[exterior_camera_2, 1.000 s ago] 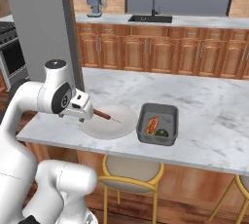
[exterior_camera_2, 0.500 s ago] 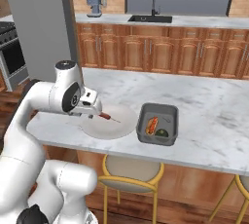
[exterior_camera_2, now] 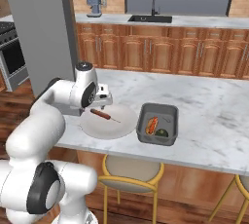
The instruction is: Place one cooked food and one vegetable from the large plate to each tupperware container.
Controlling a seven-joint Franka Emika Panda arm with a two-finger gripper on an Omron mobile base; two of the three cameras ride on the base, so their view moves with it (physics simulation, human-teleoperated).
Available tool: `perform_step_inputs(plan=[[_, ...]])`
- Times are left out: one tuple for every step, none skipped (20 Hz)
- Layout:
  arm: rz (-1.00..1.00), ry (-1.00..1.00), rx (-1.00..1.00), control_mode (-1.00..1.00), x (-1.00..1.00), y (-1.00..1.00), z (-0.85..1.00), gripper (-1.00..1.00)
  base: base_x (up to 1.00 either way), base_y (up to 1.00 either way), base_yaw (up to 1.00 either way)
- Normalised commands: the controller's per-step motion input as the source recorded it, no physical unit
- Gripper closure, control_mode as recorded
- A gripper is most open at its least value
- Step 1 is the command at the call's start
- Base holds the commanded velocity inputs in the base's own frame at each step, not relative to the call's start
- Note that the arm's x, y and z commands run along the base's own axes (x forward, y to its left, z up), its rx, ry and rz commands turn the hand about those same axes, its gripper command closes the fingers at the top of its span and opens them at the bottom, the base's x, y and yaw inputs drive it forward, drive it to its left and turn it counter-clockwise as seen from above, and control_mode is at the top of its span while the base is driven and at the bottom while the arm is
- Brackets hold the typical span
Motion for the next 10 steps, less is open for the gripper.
perform_step_inputs(plan=[[0.28,0.19,-0.03,-1.00,0.58,0.00,-0.05,-1.00,0.00,0.00,0.00],[0.25,0.23,-0.02,-1.00,0.54,0.00,-0.01,-1.00,0.00,0.00,0.00],[0.20,0.22,-0.03,-1.00,0.42,0.00,-0.03,-1.00,0.00,0.00,0.00],[0.16,0.13,-0.05,-1.00,0.23,0.04,-0.07,-1.00,0.00,0.00,0.00],[0.11,0.10,-0.07,-1.00,0.26,0.00,-0.09,-1.00,0.00,0.00,0.00],[0.03,0.05,-0.07,-1.00,0.14,0.00,-0.11,-1.00,0.00,0.00,0.00],[0.02,0.04,-0.08,-1.00,0.18,0.00,-0.11,-1.00,0.00,0.00,0.00],[0.01,0.03,-0.09,-1.00,0.21,0.00,-0.14,-1.00,0.00,0.00,0.00],[0.01,0.00,-0.10,-1.00,0.25,0.00,-0.26,-1.00,0.00,0.00,0.00],[0.02,0.00,-0.11,-1.00,0.27,0.00,-0.29,-1.00,0.00,0.00,0.00]])
